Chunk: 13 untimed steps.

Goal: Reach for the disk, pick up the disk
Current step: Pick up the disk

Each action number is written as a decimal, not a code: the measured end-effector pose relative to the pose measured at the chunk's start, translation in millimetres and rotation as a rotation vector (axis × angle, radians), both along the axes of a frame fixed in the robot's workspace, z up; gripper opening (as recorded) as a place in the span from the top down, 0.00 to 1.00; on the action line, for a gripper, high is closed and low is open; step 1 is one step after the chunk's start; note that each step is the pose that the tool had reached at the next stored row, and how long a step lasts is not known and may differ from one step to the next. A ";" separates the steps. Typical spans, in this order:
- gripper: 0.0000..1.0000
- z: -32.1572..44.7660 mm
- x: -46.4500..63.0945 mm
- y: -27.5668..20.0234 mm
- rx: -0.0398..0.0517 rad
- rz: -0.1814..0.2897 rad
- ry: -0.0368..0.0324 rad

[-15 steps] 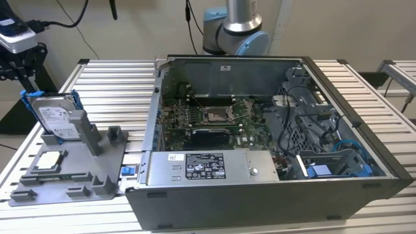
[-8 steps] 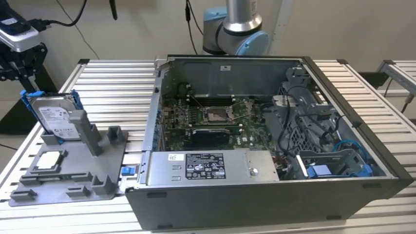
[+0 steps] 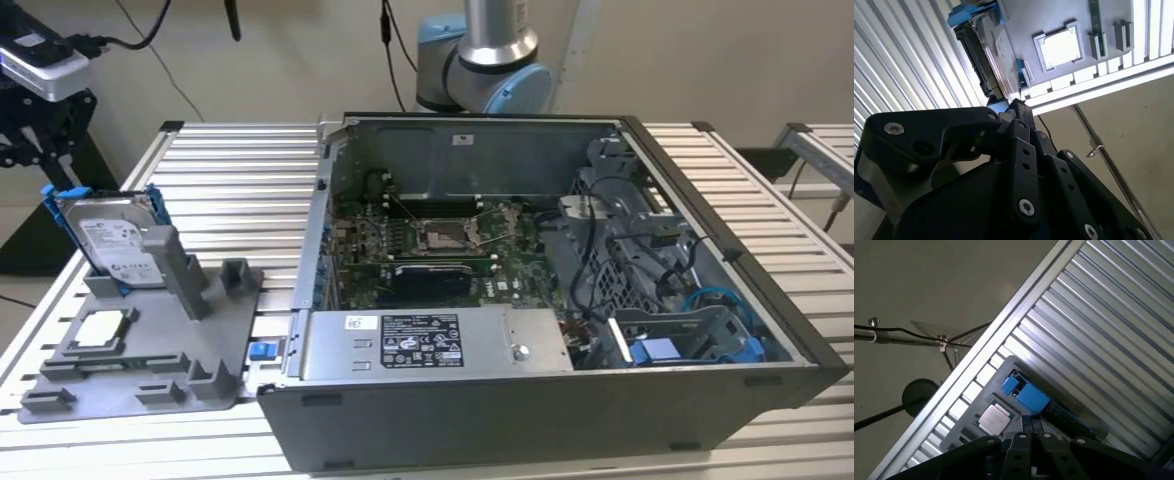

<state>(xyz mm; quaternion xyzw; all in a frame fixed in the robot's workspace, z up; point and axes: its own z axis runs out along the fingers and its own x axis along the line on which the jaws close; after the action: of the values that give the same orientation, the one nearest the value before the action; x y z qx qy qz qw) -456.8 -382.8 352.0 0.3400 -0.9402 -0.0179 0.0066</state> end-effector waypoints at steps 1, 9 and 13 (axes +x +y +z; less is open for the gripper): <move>1.00 0.0 0.0 0.1 0.0000 0.017 -0.0001; 1.00 -0.1 0.0 0.1 -0.0001 0.155 -0.0048; 1.00 -0.1 0.0 0.1 -0.0001 0.226 -0.0063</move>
<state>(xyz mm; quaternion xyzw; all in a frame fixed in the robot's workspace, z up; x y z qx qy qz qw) -456.8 -382.6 351.9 0.4438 -0.8960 -0.0159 0.0056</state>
